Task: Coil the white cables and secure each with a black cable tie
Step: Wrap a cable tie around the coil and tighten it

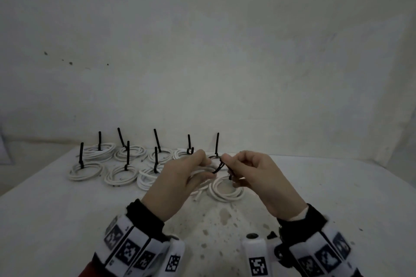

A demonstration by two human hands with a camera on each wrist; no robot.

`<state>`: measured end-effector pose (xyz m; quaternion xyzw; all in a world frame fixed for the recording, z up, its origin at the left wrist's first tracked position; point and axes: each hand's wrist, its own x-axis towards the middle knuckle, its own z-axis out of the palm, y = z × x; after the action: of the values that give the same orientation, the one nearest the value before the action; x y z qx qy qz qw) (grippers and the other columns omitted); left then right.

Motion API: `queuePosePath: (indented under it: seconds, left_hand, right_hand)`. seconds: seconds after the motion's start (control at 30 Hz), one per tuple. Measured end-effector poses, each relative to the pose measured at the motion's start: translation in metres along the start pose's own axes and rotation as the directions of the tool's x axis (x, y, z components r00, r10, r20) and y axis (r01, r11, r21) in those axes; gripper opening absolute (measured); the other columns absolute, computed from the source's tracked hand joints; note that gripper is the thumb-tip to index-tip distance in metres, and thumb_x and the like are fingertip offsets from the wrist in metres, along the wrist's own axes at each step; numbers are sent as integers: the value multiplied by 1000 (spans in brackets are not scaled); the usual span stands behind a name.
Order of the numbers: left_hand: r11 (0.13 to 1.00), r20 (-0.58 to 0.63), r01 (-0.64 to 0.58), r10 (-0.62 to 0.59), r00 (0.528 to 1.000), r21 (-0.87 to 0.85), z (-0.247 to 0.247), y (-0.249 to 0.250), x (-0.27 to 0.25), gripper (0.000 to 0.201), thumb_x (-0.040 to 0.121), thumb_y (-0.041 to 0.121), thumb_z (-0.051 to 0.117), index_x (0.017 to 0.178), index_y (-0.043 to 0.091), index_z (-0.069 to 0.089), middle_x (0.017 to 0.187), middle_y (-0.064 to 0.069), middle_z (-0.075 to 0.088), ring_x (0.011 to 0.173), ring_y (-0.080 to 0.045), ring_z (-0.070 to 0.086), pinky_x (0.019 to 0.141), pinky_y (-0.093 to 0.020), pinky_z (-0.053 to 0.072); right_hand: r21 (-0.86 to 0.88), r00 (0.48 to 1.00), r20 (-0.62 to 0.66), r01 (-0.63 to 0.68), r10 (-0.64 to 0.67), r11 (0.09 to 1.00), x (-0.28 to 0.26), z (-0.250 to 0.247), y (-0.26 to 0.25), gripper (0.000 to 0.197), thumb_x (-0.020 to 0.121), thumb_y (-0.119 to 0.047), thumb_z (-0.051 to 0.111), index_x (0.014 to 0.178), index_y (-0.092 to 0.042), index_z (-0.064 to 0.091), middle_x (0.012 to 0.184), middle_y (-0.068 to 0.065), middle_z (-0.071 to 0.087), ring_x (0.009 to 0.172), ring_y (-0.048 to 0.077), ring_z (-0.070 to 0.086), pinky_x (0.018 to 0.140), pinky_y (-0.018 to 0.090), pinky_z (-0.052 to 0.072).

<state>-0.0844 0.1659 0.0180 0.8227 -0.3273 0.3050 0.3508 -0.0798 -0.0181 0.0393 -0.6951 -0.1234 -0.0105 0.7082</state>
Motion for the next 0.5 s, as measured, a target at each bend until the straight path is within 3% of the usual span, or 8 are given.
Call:
queuePosePath:
  seconds: [0.07,0.17,0.23,0.3,0.37,0.5]
  left_hand:
    - [998,-5,-42,43,999,52,-1,-4,0,15,84,36,54,85,27,42,89,16,67,82,10,58,68,3,34]
    - [991,-23,-94,97,995,96,-1,-6,1,15,85,36,53,85,28,41,85,4,69,76,-4,58,64,-9,39]
    - [993,-36,-81,84,996,90,-1,-6,1,16,84,37,54,85,28,41,85,9,68,75,-2,58,64,-9,39]
    - [1000,-67,8,-8,998,-3,-2,-7,-1,18,84,36,60,84,28,44,85,21,66,77,4,60,65,-5,39]
    - [987,-104,107,-120,987,-117,-1,-9,-1,19,82,38,63,84,27,48,93,26,65,77,4,62,65,-8,43]
    - [933,-205,215,-280,938,-290,3,-9,1,20,84,40,66,78,29,51,97,20,67,74,-4,63,65,-13,45]
  right_hand:
    - [-47,999,36,-35,36,998,-3,2,0,31,75,-38,70,62,-10,64,58,4,59,55,18,50,56,26,47]
    - [64,988,109,-113,105,992,-6,4,-2,28,82,-27,65,76,-1,69,61,7,61,53,14,53,54,22,51]
    - [172,980,150,-158,133,972,-5,3,-3,24,77,-23,65,78,1,69,61,7,60,51,13,53,53,21,51]
    - [242,975,168,-182,143,953,-4,2,-3,22,73,-19,65,78,2,70,60,6,59,51,12,50,51,19,49]
    - [256,974,175,-187,145,948,-5,3,-3,23,73,-17,65,82,3,70,61,6,59,51,12,49,50,18,48]
    - [271,966,215,-200,144,941,-7,6,-2,29,71,-14,66,92,5,70,62,6,58,51,11,48,50,17,46]
